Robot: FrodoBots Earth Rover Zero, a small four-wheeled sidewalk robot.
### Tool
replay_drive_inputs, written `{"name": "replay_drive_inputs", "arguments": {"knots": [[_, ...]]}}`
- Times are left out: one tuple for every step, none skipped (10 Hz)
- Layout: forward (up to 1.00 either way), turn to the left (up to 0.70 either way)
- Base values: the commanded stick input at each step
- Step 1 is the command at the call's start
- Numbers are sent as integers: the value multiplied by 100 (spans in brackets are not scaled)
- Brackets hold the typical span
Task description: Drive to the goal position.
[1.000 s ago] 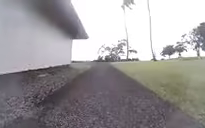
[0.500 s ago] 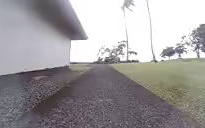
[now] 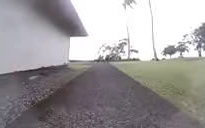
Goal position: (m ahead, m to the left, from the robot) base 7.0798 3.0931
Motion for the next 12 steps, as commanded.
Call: {"name": "replay_drive_inputs", "arguments": {"knots": [[70,0],[70,0],[70,0],[70,0],[70,0],[70,0],[70,0],[70,0],[70,0],[70,0],[70,0],[70,0]]}}
